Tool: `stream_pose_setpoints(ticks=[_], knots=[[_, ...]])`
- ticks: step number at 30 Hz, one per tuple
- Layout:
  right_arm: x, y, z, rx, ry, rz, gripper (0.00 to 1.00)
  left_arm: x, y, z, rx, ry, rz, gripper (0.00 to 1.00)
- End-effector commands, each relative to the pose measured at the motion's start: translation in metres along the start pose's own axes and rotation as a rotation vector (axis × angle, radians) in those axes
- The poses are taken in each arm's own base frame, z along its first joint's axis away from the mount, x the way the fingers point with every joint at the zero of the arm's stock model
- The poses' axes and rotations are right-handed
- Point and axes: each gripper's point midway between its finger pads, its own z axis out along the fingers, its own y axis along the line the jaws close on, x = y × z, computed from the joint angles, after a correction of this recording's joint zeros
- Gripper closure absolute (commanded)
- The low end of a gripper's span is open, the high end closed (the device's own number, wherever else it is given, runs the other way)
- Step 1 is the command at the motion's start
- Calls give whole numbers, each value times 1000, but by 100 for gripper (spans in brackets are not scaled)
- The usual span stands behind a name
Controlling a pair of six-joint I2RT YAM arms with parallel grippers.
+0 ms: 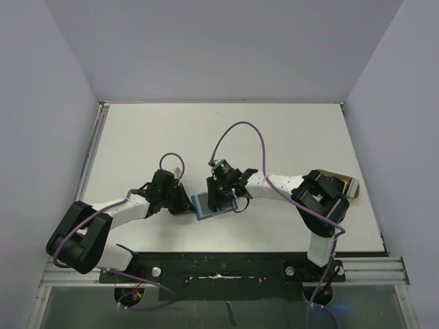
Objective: Put the credit cards into the card holder
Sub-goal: Insert the credit card into the card holder, then pick up the credit card from the storage box.
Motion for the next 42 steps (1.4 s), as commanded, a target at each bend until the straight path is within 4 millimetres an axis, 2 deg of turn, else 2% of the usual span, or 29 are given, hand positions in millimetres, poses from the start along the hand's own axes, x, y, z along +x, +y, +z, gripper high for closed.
stream_pose_setpoints(ticks=[1,7,10,15,21,26,32,35,39,40,41,42], knots=[[-5,3,-3,9,-15,-16,70,-19,-20,-1,48,-38,34,100],[-6,12,4,-46,-38,68,60,-23,-22,3,47,-32,36,100],[-10,16,5,-70,-51,77,60,-26,-24,5,53,-26,33,100],[-18,19,3,-75,-73,62,67,-36,-33,8,71,-35,29,100],[-19,7,-3,-4,-72,59,61,-43,-41,5,80,-48,21,100],[-24,2,-17,23,-86,44,58,-50,-46,-7,88,-87,18,100],[-31,-10,-33,82,-117,43,56,-59,-49,-24,79,-151,33,86],[-40,-12,-45,94,-144,30,55,-59,-50,-30,84,-159,54,77],[-51,-25,-62,147,-176,20,54,-57,-54,-42,95,-167,92,65],[-54,-31,-67,161,-182,22,54,-61,-60,-49,107,-179,108,61],[-59,-40,-71,182,-188,33,54,-62,-66,-55,121,-187,122,48],[-62,-50,-77,213,-199,41,53,-62,-70,-60,130,-190,134,41]])
